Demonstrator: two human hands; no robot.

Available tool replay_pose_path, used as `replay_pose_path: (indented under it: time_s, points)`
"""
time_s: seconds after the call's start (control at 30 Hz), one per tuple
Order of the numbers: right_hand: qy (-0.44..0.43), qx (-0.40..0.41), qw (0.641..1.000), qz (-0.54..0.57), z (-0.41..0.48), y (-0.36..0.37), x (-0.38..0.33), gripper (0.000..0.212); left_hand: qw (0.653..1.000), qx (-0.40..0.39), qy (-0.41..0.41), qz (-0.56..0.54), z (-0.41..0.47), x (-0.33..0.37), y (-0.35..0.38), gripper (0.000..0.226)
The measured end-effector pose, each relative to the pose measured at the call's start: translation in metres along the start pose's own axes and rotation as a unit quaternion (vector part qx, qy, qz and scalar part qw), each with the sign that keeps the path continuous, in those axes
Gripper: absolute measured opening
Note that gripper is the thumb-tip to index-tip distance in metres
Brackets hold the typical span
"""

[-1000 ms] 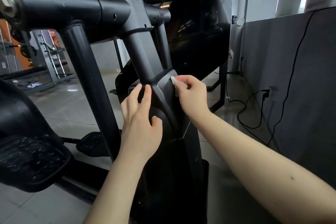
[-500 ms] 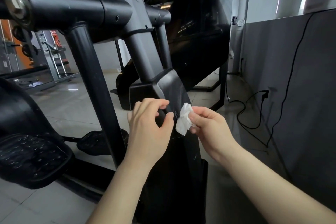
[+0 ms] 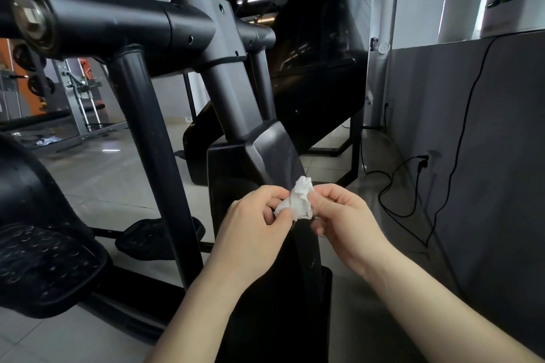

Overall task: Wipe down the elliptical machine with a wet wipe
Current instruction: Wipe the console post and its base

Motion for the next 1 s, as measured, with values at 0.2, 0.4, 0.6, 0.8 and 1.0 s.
replay_pose_path:
  time_s: [0.2, 0.4, 0.6, 0.8, 1.0]
  points:
    - [-0.004, -0.007, 1.0, 0.0, 0.001, 0.0, 0.004, 0.017, 1.0, 0.026, 0.009, 0.003, 0.002, -0.002, -0.004, 0.012]
    - [-0.045, -0.018, 0.999, -0.025, 0.003, 0.005, 0.002, 0.019, 0.999, 0.01, 0.022, 0.036, 0.003, 0.004, 0.0, 0.016]
    - [-0.036, -0.029, 0.999, -0.009, 0.003, 0.006, 0.008, 0.015, 0.997, 0.02, -0.039, -0.058, 0.009, -0.009, -0.007, 0.021]
    - [-0.004, -0.06, 0.998, -0.027, -0.001, 0.011, 0.004, 0.042, 0.988, 0.032, -0.085, -0.128, 0.012, -0.012, -0.007, 0.033]
    - [0.009, -0.119, 0.992, 0.035, -0.009, 0.016, -0.003, 0.041, 0.994, 0.029, -0.071, -0.084, 0.01, -0.006, -0.006, 0.03]
Point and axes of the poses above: each hand's wrist, its own z-axis towards the middle knuckle, its own y-axis out of the palm, x = y × z, the point moved 6 cm from there along z, towards the middle knuckle, and after that the axes turned 9 degrees about -z, right-handed, at the moved point
